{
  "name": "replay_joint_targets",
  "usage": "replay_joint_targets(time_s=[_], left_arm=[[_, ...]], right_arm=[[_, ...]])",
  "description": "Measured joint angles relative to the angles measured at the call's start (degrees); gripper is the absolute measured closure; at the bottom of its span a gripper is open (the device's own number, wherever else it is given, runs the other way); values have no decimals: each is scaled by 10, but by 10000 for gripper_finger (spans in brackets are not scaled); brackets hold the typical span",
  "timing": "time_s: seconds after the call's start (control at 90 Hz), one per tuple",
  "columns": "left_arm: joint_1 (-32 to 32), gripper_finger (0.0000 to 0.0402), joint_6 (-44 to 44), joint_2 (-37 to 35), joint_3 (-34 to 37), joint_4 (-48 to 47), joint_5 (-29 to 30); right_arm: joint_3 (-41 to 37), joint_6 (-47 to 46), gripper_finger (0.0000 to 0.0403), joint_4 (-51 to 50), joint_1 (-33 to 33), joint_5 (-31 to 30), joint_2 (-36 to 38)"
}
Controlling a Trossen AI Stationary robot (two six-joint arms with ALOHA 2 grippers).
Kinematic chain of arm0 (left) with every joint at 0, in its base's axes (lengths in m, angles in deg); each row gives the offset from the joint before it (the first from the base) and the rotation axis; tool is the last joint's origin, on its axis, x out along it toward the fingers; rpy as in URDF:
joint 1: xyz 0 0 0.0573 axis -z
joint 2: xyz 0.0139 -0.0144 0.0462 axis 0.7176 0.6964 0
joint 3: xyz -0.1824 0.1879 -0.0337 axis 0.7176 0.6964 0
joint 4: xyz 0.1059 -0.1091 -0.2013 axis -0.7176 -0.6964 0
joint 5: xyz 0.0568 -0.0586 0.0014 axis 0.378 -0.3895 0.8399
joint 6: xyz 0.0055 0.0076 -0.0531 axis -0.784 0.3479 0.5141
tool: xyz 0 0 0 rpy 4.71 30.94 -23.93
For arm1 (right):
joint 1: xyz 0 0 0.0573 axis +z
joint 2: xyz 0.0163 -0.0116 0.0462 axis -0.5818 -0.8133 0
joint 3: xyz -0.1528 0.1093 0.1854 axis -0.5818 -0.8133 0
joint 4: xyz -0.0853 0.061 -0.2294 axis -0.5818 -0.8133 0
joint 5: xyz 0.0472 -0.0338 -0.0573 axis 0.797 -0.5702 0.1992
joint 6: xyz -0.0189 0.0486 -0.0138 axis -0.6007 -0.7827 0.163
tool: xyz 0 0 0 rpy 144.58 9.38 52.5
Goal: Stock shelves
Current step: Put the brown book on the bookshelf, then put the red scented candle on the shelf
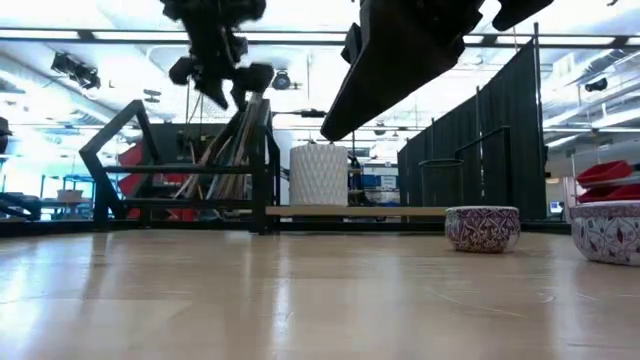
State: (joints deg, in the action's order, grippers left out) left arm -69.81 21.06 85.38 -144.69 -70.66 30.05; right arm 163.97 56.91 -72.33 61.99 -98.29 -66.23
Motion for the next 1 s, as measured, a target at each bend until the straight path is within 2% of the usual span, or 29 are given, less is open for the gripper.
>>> replay_joint_targets(time_s=[0.144,0.289,0.4,0.5,0.689,0.833,1.0], left_arm=[[20,259,-13,0,-43,-25,5],[63,259,-74,0,-88,-25,27],[119,259,-122,0,-118,-23,38],[179,259,-157,0,-133,-20,39],[287,259,-165,5,-133,-24,42],[347,259,-138,16,-133,-23,54],[389,259,-115,33,-129,-22,57]], right_arm=[[0,1,403,0,-1,0,1],[0,14,403,-18,-1,-5,30],[0,29,403,-58,-1,-22,74],[0,36,403,-122,0,-62,124],[0,14,398,-232,-5,-108,209],[0,0,367,-294,-17,-109,256],[0,0,298,-335,-23,-83,285]])
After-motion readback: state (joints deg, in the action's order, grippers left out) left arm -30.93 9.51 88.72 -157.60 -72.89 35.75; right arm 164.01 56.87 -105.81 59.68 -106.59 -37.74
